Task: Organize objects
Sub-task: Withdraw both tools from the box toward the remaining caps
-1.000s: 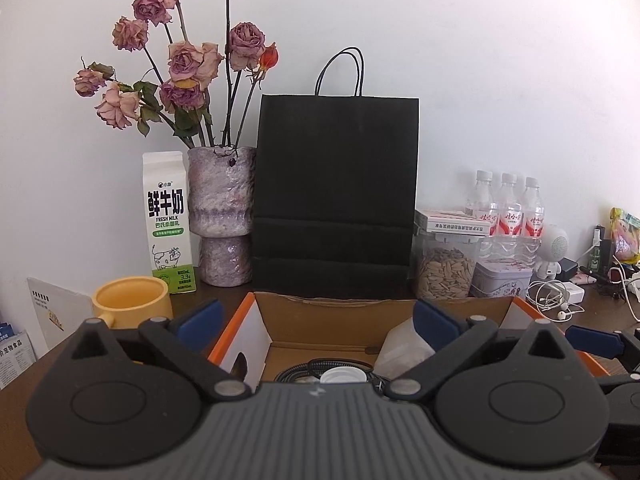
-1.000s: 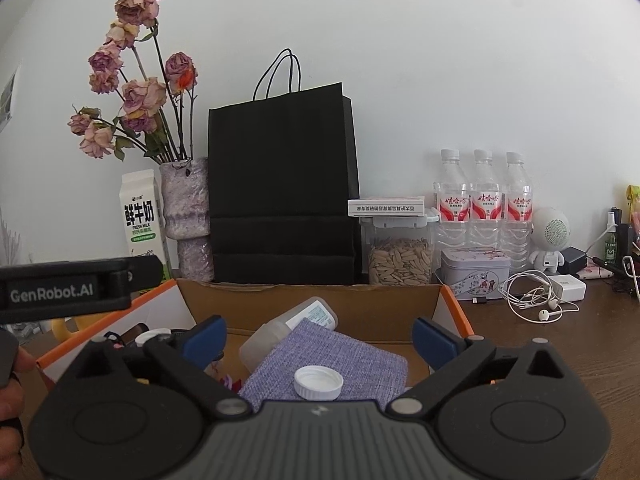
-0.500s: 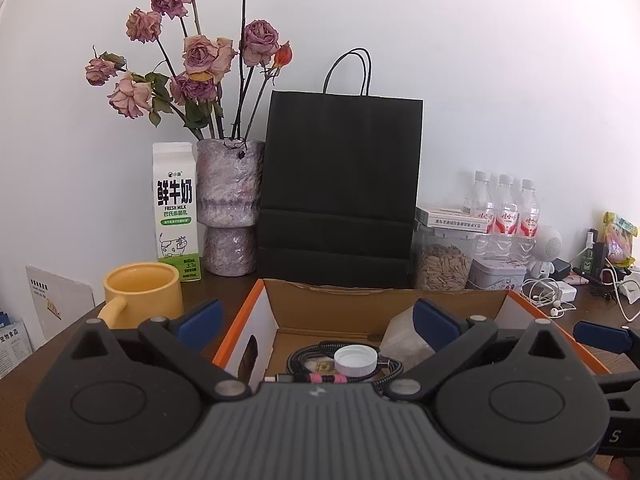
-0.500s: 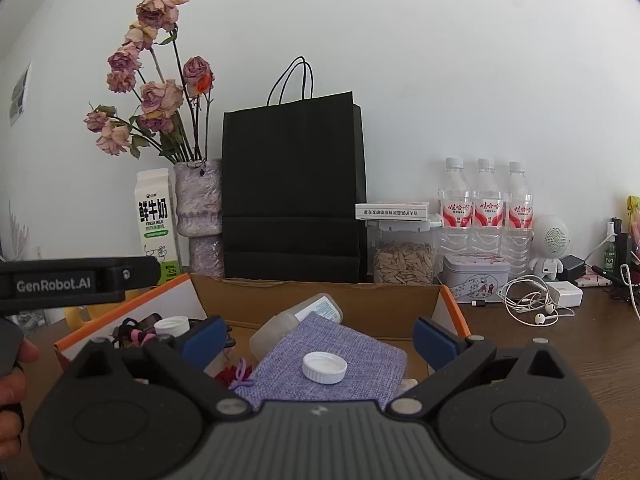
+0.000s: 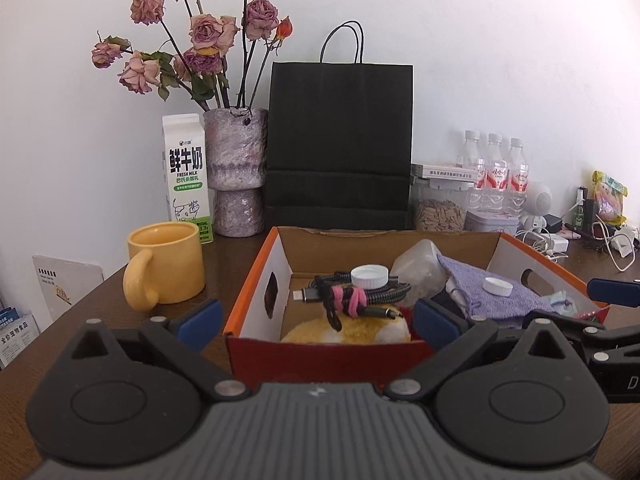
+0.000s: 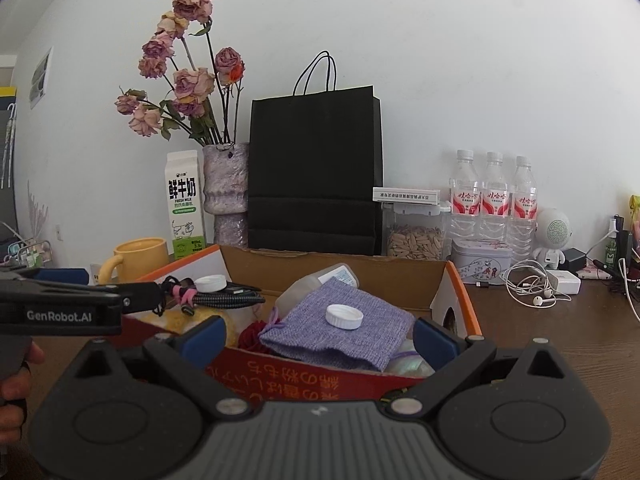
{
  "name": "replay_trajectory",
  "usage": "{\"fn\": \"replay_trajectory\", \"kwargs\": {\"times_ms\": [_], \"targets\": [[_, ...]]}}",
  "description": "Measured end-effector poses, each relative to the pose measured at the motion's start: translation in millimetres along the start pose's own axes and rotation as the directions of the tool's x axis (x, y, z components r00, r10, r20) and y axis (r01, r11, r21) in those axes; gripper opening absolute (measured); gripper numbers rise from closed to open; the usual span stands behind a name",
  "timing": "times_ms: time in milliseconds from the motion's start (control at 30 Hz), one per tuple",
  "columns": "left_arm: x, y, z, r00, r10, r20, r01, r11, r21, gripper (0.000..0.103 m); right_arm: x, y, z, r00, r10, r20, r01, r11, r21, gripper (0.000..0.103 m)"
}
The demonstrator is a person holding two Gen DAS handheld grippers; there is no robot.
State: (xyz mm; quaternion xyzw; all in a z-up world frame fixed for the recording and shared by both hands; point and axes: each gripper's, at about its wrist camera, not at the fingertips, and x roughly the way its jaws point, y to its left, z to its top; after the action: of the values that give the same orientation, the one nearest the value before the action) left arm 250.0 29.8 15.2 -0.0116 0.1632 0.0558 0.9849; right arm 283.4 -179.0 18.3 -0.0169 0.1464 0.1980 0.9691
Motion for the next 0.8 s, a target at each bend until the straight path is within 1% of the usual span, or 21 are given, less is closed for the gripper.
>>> {"fn": "replay_trajectory", "kwargs": {"times_ms": [100, 300, 533, 633, 733, 800], "targets": [[-3, 3, -9, 0.999, 0.011, -0.036, -0.011, 1.000, 0.000, 0.103, -6, 3, -6, 1.000, 0.013, -0.024, -0.014, 1.000, -0.010, 0.100], [-15, 10, -16, 0.999, 0.021, -0.047, -0.021, 1.000, -0.006, 0.103, -17, 8, -16, 0.998, 0.029, -0.063, -0.030, 0.999, -0.016, 0.100], [-28, 15, -26, 0.996, 0.022, -0.083, -0.023, 1.000, -0.013, 0.103, -34, 17, -27, 0.993, 0.060, -0.105, -0.062, 0.998, -0.023, 0.100], [-34, 18, -30, 0.994, 0.018, -0.106, -0.021, 1.000, -0.023, 0.103, -42, 23, -32, 0.988, 0.085, -0.132, -0.089, 0.996, -0.026, 0.100], [-40, 20, -35, 0.992, 0.008, -0.127, -0.012, 0.999, -0.030, 0.103, -48, 26, -38, 0.978, 0.119, -0.174, -0.123, 0.992, -0.008, 0.100], [-43, 20, -38, 0.990, -0.001, -0.140, -0.003, 1.000, -0.031, 0.103, -51, 29, -42, 0.973, 0.120, -0.197, -0.124, 0.992, -0.010, 0.099]]}}
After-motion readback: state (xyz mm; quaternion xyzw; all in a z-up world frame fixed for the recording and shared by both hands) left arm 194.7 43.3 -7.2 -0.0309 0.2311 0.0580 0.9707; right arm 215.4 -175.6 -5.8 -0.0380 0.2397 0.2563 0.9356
